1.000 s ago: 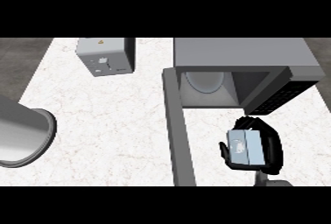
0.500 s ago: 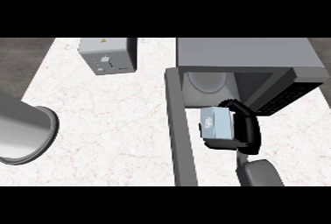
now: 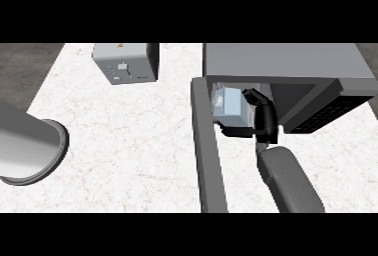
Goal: Pick up the milk, place it into the microwave and close the microwave
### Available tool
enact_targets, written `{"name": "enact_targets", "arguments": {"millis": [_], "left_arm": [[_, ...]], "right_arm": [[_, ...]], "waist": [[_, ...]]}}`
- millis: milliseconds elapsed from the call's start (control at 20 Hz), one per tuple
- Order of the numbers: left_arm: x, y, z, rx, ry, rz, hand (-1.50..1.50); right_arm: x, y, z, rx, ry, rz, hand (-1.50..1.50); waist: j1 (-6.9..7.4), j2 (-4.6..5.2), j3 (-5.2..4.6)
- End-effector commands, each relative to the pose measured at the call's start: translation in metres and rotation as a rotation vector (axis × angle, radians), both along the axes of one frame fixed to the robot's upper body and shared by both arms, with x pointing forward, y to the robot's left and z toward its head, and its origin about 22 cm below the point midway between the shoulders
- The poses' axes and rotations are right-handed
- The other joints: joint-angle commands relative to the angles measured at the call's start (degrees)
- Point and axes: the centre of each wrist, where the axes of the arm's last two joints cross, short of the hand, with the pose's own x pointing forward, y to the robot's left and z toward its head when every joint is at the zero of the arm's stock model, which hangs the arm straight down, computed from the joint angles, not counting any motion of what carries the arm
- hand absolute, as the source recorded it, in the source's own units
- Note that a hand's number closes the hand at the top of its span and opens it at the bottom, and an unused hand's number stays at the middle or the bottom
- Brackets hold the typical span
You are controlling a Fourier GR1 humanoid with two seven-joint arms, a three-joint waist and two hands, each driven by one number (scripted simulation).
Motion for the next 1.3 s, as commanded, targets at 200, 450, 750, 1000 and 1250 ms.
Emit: {"name": "enact_targets", "arguments": {"millis": [200,450,750,1000,1250], "left_arm": [[0.005,0.014,0.007,0.004,-0.008,-0.006,-1.5],[0.008,0.005,0.003,-0.002,-0.003,-0.041,-1.5],[0.015,0.008,-0.003,0.012,-0.012,-0.041,-1.5],[0.004,0.013,-0.003,0.009,-0.022,-0.083,-1.5],[0.01,0.011,-0.01,0.005,-0.012,-0.077,-1.5]], "right_arm": [[0.035,-0.014,-0.02,-0.057,0.051,-0.061,1.5],[0.054,-0.007,-0.009,-0.191,0.055,-0.135,1.5],[0.059,-0.031,-0.01,-0.276,0.066,-0.145,1.5],[0.067,-0.047,0.0,-0.35,0.011,-0.199,1.5],[0.072,-0.062,0.01,-0.46,-0.065,-0.231,1.5]], "waist": [[0.99,0.54,0.06],[2.71,1.16,0.1],[3.62,1.84,0.17],[5.39,2.1,0.21],[5.1,2.33,0.2]]}}
